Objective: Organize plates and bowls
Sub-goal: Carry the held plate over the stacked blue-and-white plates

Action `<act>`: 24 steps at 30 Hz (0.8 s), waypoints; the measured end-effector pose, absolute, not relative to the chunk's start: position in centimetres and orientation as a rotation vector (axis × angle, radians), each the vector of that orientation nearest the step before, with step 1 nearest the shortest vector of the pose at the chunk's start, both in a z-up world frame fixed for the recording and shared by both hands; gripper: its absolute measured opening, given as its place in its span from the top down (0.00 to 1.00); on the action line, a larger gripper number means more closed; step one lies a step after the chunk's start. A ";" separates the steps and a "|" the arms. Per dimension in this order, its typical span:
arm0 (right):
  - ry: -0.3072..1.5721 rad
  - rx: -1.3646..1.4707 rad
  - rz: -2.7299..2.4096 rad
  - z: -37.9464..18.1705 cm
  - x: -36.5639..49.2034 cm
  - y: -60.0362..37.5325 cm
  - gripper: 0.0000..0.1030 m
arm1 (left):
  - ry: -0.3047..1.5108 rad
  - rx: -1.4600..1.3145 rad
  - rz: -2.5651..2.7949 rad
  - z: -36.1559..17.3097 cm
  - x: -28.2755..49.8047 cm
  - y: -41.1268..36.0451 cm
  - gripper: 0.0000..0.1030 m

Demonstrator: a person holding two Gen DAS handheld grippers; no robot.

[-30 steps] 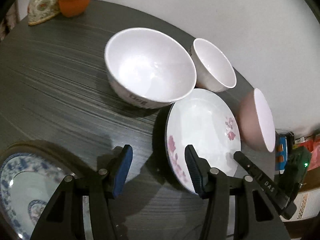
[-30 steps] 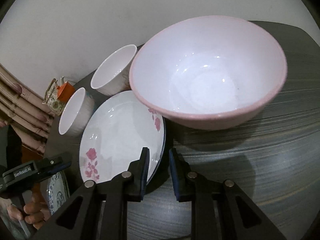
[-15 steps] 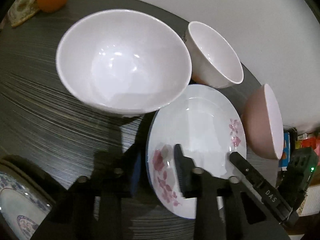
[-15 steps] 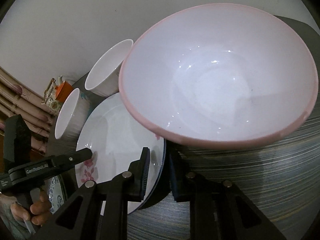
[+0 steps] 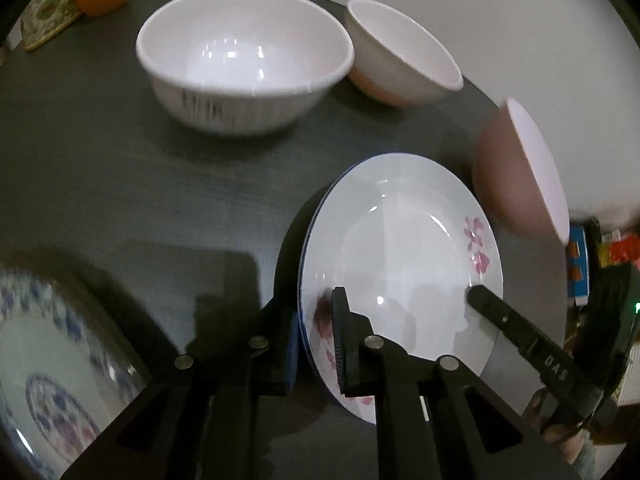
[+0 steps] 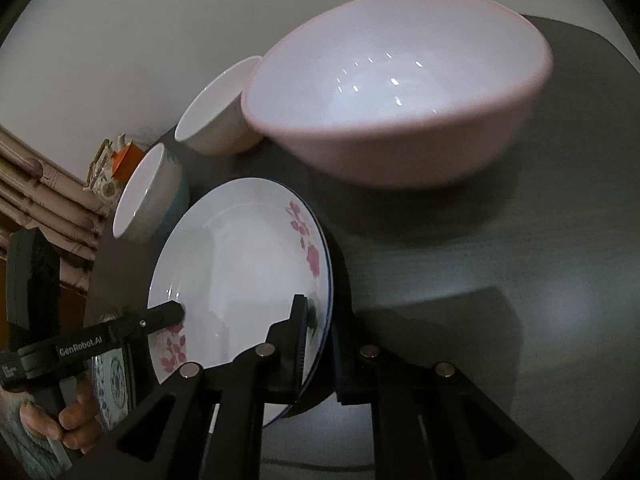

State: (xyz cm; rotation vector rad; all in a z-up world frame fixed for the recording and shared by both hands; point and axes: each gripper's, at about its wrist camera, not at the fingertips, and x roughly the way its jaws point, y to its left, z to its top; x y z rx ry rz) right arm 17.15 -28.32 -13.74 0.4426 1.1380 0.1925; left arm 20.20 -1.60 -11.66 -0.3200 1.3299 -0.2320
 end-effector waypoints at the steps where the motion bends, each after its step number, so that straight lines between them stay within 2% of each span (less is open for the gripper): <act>1: 1.143 0.443 0.191 -13.7 16.6 -28.3 0.89 | 1.334 -0.311 -0.235 -11.6 19.5 -1.7 0.89; 10: 1.193 0.455 0.175 -13.8 12.7 -27.7 0.89 | 1.371 -0.279 -0.260 -11.2 14.2 -1.9 0.88; 21: 1.210 0.463 0.179 -14.0 11.7 -27.6 0.89 | 1.371 -0.278 -0.263 -10.7 14.6 -1.1 0.89; 24: 1.199 0.453 0.173 -13.8 11.3 -28.0 0.89 | 1.365 -0.268 -0.255 -11.6 14.1 -2.8 0.85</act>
